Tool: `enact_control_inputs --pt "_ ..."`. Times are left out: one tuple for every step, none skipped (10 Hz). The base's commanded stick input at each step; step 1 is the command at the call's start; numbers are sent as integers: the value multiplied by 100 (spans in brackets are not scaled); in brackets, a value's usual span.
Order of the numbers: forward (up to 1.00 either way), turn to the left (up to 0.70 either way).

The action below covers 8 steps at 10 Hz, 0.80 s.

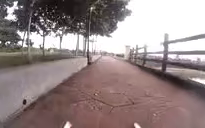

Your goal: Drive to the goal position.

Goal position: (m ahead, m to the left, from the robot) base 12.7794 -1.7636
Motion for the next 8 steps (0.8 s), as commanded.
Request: enact_control_inputs --pt "70 0" --pt "70 0" --pt "70 0" --pt "70 0" --pt "70 0" --pt "70 0" --pt "70 0" --pt "70 0"
